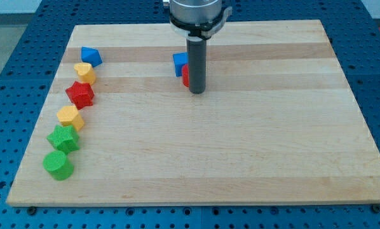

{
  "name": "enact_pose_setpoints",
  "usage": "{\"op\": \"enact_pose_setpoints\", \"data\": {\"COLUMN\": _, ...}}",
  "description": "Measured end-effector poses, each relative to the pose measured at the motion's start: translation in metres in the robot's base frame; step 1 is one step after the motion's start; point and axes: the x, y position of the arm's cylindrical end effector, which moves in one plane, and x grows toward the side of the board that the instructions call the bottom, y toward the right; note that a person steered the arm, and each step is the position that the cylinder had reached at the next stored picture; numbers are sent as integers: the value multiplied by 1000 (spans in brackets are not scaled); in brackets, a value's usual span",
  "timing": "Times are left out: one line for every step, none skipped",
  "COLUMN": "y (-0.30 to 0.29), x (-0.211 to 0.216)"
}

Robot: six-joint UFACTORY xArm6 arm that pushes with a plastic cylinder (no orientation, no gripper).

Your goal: Move the blue cube above the blue triangle

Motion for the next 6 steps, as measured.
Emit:
{"op": "enact_pose_setpoints", "data": {"y": 0, "x": -20}}
{"op": "enact_pose_setpoints", "data": {"y": 0, "x": -40}}
{"op": "enact_pose_setpoints", "data": {"y": -1, "x": -63}}
{"op": "enact_pose_setpoints", "data": {"y": -5, "x": -84}}
{"op": "enact_pose_setpoints", "data": {"y": -15, "x": -98}}
{"op": "enact_pose_setpoints", "data": {"y": -38, "x": -98}}
